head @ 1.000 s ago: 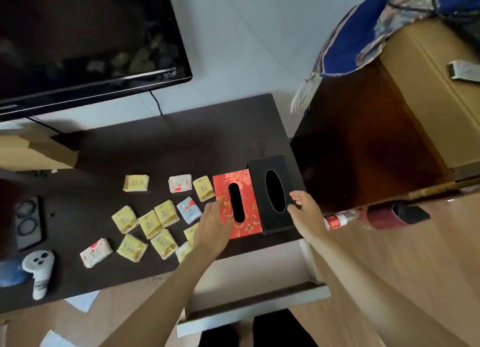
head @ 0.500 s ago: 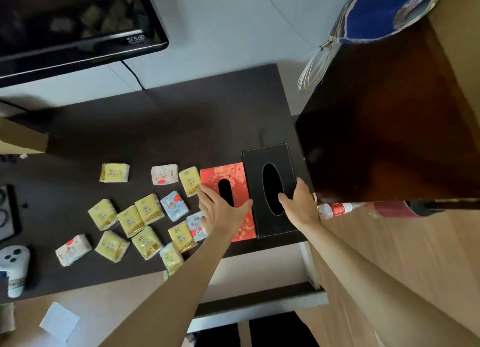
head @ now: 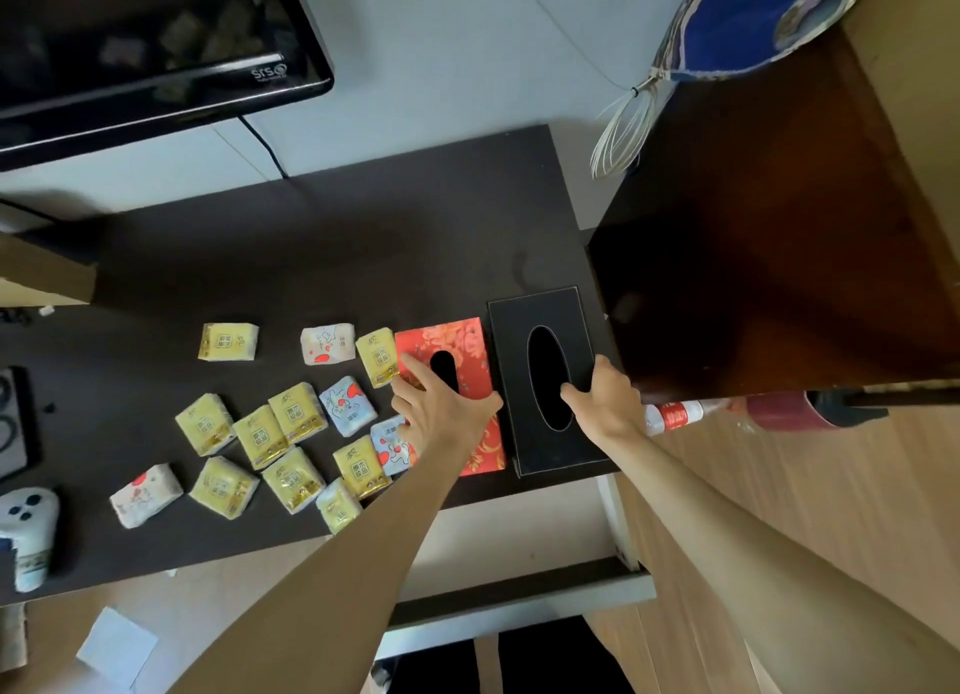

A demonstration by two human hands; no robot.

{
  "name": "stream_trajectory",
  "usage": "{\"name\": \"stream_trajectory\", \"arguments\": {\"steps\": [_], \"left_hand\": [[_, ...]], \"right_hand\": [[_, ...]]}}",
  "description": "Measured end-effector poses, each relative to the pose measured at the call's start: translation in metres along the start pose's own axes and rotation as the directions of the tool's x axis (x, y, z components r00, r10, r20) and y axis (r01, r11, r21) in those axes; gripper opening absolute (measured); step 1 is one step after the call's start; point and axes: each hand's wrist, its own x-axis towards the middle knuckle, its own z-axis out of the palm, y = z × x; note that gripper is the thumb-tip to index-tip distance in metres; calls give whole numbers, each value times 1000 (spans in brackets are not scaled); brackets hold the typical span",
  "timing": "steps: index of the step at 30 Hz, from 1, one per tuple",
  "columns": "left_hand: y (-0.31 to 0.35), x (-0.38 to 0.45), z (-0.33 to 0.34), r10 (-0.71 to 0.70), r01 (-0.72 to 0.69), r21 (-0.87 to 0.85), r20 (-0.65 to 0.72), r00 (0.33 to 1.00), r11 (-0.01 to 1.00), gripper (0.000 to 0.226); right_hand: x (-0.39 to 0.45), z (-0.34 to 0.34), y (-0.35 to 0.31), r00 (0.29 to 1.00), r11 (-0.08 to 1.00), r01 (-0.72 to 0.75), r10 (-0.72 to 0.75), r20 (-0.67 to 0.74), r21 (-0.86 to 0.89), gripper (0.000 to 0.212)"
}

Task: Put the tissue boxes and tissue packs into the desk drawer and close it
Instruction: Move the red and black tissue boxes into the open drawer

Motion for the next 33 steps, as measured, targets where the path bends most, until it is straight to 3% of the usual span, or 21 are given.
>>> {"name": "stream_trajectory", "arguments": {"steps": [9,14,19,27,33], "left_hand": [[-29,-48,-28,207,-203,-151,8,978,967,133],[-82,-92,-23,262,-252,-202,23,965,946,134],[-144,-119,-5,334,-315,-260,32,942,913,135],[-196,-138,15,281,-266,-184,57,958,946,134],[-201,-140,37,189,-194,-130,-49,981,972,135]], "right_hand": [[-61,-5,43,998,977,-29,41,-53,210,49],[-106,15,67,991,960,-46,80,-112,276,57],[-146,45,93,986,948,-12,65,-156,318,50],[-176,76,112,981,951,-53,107,-164,306,56],[-165,85,123,986,939,-11,68,-152,345,56]]}}
